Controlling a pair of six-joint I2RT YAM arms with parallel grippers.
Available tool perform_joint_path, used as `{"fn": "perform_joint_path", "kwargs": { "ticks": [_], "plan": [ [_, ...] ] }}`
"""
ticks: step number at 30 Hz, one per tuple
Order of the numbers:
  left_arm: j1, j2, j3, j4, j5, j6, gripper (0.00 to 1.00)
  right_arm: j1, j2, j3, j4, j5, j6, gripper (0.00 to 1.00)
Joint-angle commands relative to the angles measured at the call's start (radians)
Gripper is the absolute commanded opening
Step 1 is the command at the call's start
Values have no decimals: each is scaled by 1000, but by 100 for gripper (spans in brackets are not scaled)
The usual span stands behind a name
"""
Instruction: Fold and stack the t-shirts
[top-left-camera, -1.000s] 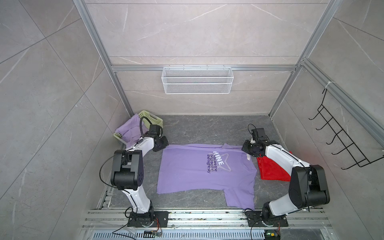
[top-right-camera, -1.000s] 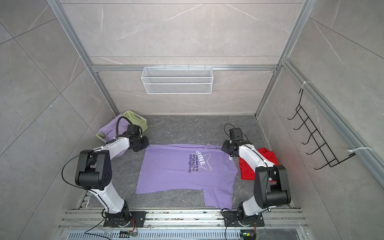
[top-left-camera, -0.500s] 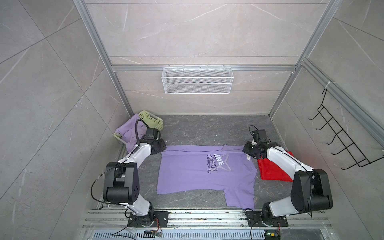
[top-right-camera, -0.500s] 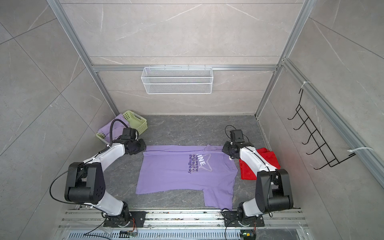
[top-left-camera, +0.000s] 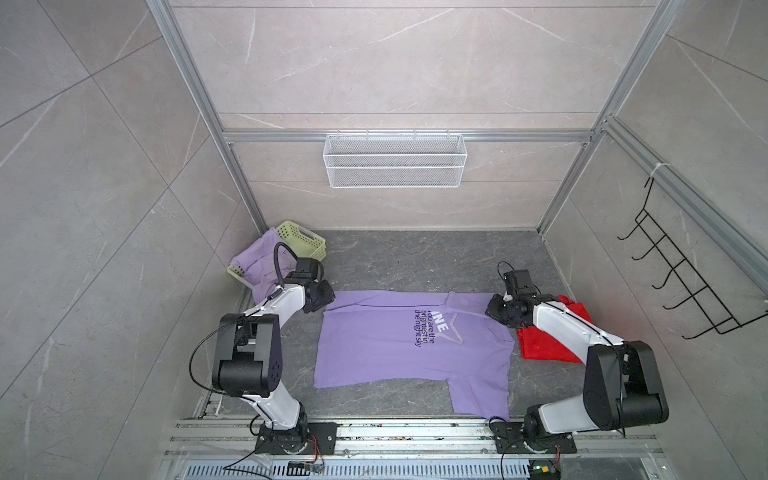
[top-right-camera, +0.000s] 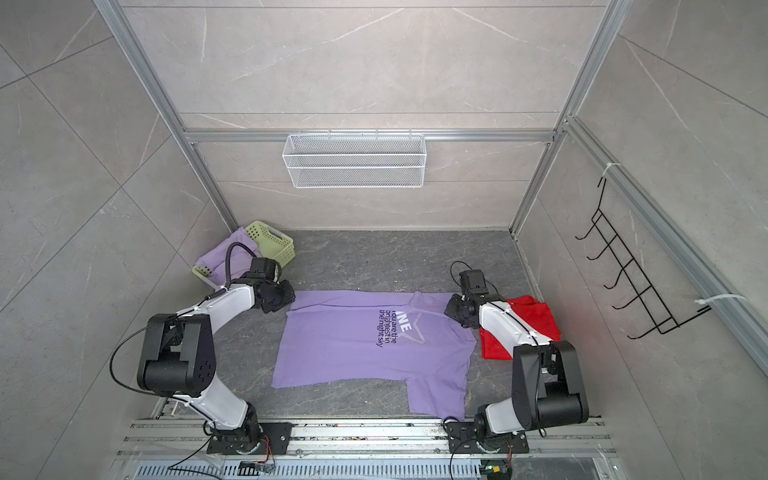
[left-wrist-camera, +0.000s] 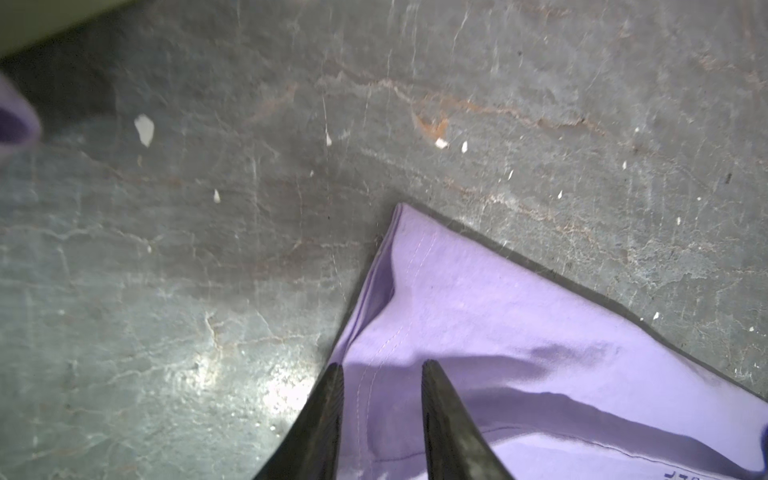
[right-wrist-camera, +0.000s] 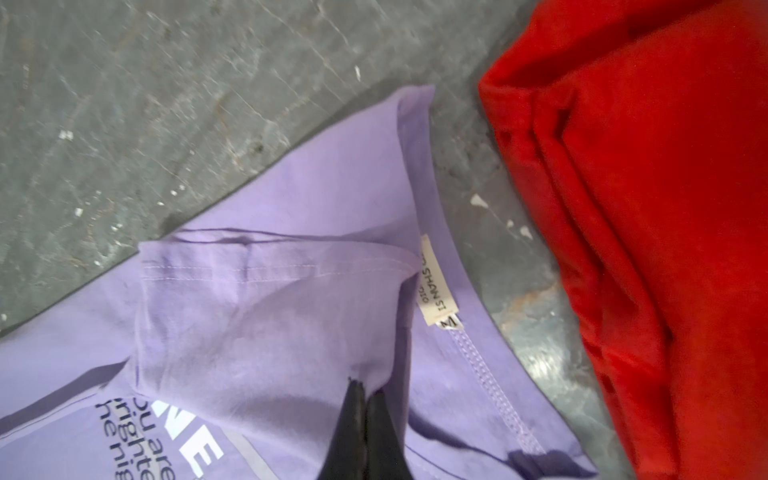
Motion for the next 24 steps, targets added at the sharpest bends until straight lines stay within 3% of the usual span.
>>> {"fn": "perform_joint_path", "kwargs": {
  "ticks": [1, 11, 17, 24],
  "plan": [
    [-32, -13, 5, -36, 26, -46, 35, 1, -23, -33, 6, 24, 29, 5],
    [-40, 23, -43, -80, -89, -48, 29, 4, 25, -31, -41, 67, 61, 43],
    [-39, 18, -31, -115, -132, -22, 20, 3, 15, 0, -71, 92, 65, 44],
    [-40, -22, 8, -126, -136, -2, 23, 4, -31, 51, -55, 70, 80, 47]
  ]
}}
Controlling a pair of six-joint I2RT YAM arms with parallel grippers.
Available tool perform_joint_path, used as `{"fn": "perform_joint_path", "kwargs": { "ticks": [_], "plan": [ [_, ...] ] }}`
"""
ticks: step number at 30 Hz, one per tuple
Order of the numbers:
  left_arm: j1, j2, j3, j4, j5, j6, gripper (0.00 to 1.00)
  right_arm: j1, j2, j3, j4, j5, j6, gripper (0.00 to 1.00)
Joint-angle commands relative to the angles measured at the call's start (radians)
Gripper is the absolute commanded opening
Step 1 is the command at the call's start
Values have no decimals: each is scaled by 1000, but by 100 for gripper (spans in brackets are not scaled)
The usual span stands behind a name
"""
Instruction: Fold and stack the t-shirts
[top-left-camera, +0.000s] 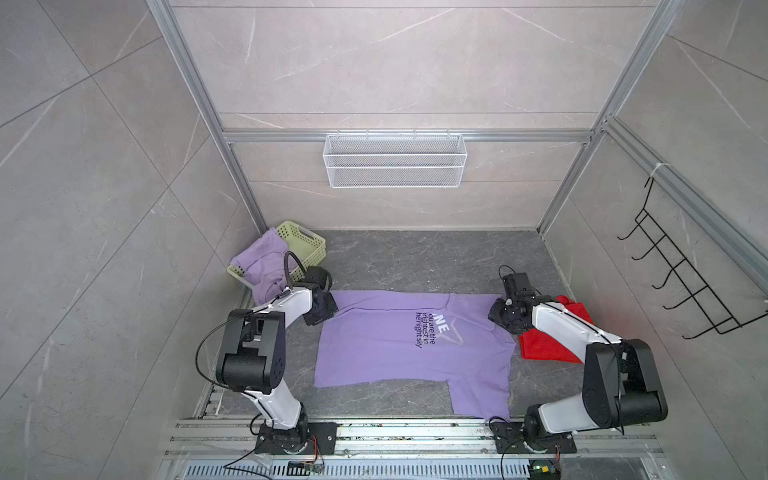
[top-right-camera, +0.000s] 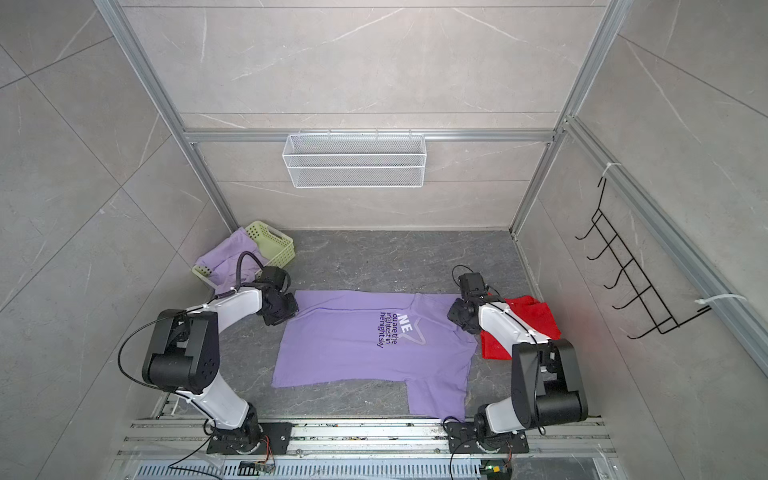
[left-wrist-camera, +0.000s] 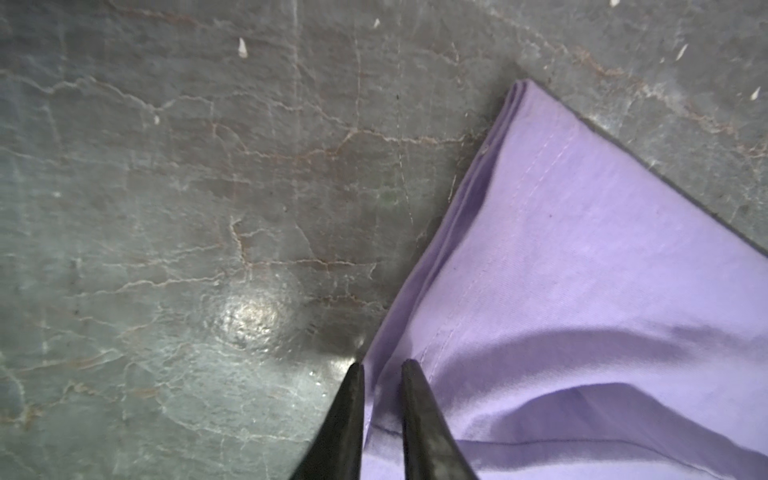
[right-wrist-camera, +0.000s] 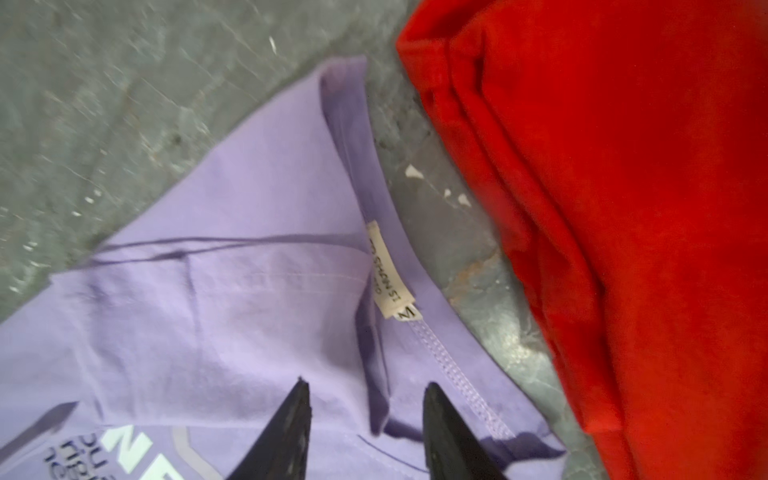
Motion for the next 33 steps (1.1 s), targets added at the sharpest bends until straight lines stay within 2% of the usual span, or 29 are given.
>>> {"fn": "perform_joint_path", "kwargs": {
  "ticks": [1, 6, 11, 18, 21, 24, 29, 33],
  "plan": [
    [2, -54, 54, -32, -19, 26, 23, 5, -42, 51, -2, -7, 20, 47],
    [-2, -57, 68, 0, 44, 9, 23, 21, -13, 71, 104, -77, 74, 49],
    [-9, -25, 80, 7, 54, -7, 23, 100, 121, 167, 193, -110, 109, 49],
    [-22, -28, 79, 16, 55, -12, 23, 228, 360, 367, 173, -56, 143, 48],
    [-23, -41, 69, 17, 49, -14, 23, 253, 430, 433, 94, 7, 175, 47],
    [-23, -57, 57, 18, 40, -15, 23, 262, 472, 479, -1, 53, 193, 46],
    [-23, -66, 50, 17, 35, -10, 23, 265, 486, 458, 29, 50, 188, 45],
    [-23, -54, 66, 11, 43, 4, 23, 265, 533, 494, 7, 39, 159, 39]
  ]
}}
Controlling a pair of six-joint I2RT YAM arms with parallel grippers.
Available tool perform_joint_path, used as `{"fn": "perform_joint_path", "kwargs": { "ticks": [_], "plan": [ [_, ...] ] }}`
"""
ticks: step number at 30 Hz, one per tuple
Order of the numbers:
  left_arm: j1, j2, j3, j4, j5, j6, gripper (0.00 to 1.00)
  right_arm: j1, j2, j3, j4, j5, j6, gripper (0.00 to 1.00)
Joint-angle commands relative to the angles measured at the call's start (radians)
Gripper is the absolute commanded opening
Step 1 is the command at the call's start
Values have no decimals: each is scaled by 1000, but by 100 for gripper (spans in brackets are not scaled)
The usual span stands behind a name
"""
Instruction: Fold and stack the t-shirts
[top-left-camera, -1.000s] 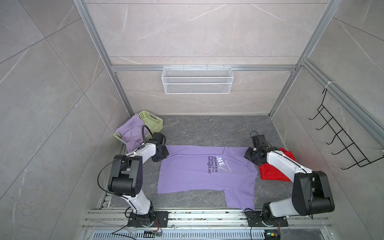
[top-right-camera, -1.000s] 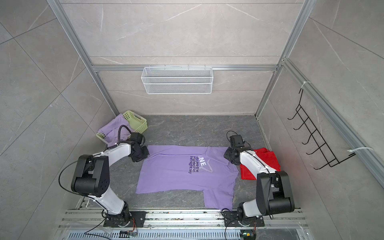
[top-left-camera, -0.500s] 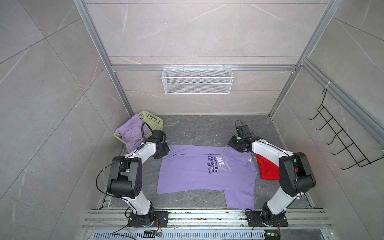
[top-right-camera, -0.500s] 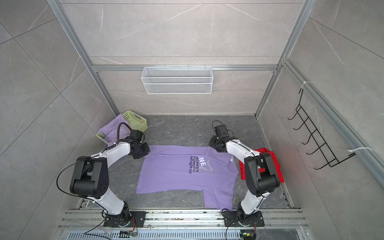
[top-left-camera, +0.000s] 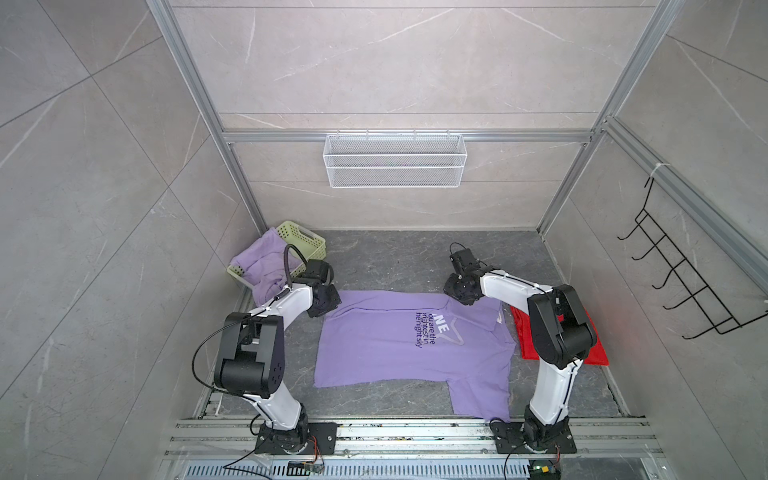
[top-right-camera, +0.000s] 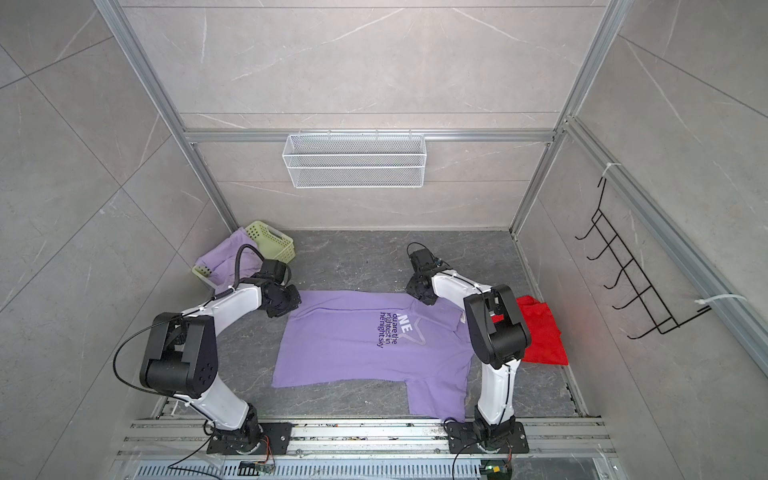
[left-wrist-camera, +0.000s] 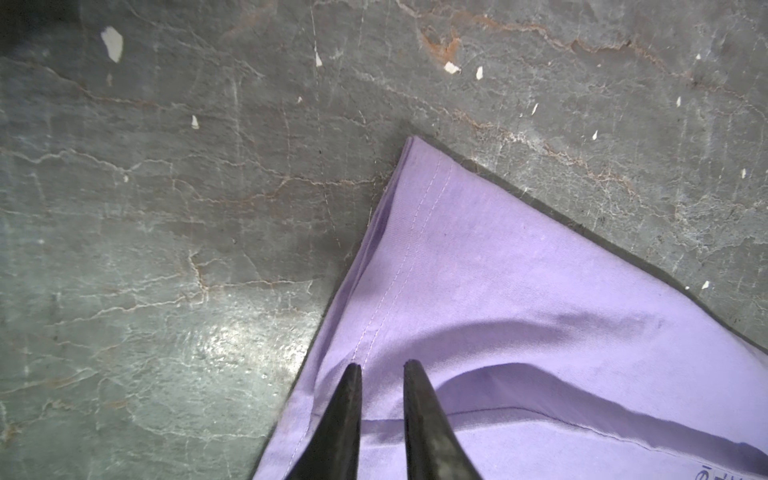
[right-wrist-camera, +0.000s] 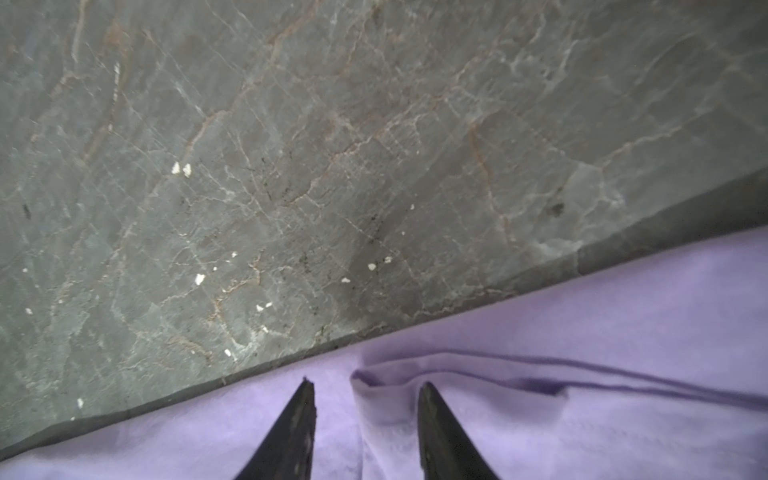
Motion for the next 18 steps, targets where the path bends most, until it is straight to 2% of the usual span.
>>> {"fn": "perform_joint_path", "kwargs": {
  "ticks": [1, 8, 11, 18],
  "plan": [
    [-1, -26, 22, -2, 7, 10, 23, 5, 53, 41, -51, 21, -7, 37],
    [-1, -14, 36, -4, 12, 27, 23, 6, 37, 32, -49, 39, 5, 5],
    [-2, -4, 41, -4, 19, 31, 23, 11, -3, 20, -64, 56, 15, 2],
    [-2, 46, 73, 0, 51, 42, 23, 55, -171, -72, -129, 125, 126, 1]
  ]
}}
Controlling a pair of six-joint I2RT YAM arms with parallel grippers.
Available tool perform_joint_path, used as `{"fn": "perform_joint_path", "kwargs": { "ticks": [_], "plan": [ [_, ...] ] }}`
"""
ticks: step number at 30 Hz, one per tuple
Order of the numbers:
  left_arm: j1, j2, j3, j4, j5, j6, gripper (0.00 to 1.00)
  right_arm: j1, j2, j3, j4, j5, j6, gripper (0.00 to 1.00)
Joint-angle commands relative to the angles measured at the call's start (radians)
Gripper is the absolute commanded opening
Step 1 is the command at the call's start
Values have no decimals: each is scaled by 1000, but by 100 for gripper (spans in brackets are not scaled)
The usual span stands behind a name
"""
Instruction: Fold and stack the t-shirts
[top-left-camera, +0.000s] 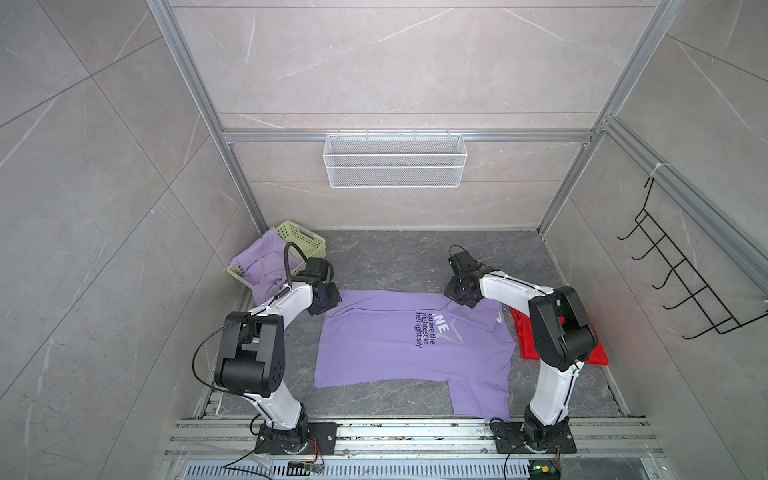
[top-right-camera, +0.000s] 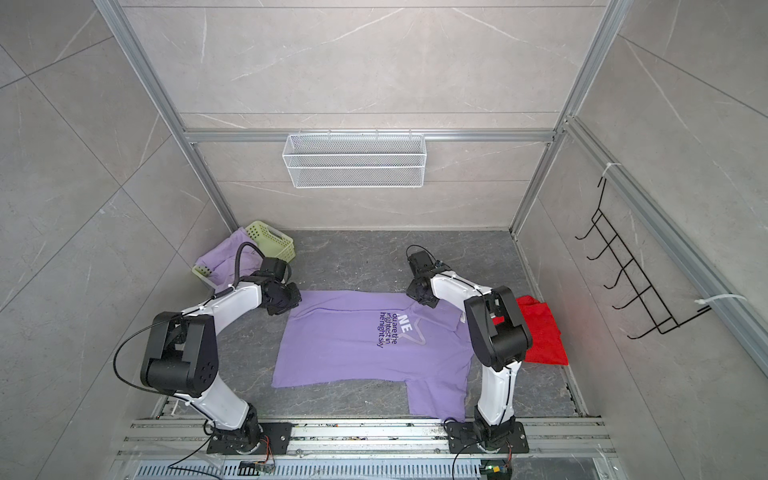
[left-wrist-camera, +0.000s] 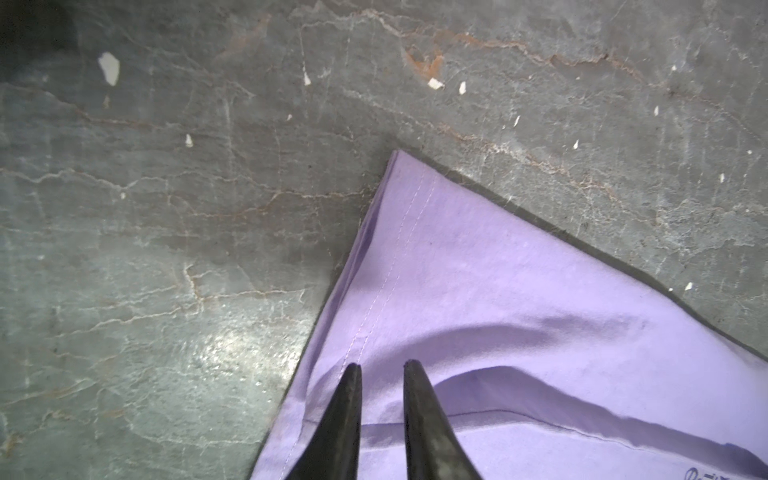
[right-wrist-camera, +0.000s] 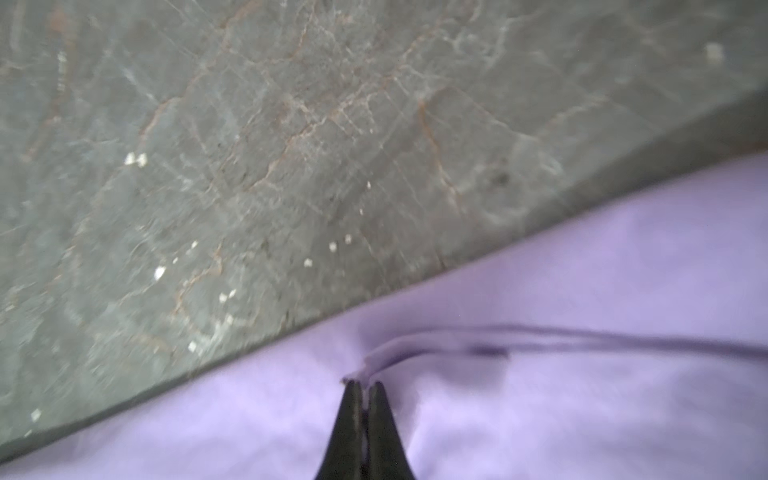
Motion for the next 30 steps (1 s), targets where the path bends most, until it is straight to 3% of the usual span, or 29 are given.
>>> {"fn": "perform_joint_path", "kwargs": {
  "ticks": [1, 9, 11, 13, 18, 23, 30],
  "plan": [
    [-2, 42, 53, -2, 39, 35, 23, 44, -124, -42, -83, 66, 88, 2],
    [-1, 135, 149, -28, 57, 88, 23, 202, -256, -125, -288, 80, 331, 10],
    [-1, 156, 169, -35, 55, 103, 23, 241, -273, -140, -338, 60, 364, 21],
    [-1, 183, 192, -43, 57, 110, 23, 293, -300, -147, -373, 48, 371, 44],
    [0, 231, 249, -54, 81, 124, 23, 402, -388, -88, -483, 209, 363, 57],
    [-1, 252, 283, -55, 90, 131, 23, 369, -446, -100, -475, 398, 346, 68],
    [-1, 236, 280, -43, 89, 121, 23, 176, -368, -72, -321, 347, 149, 68]
  ]
}}
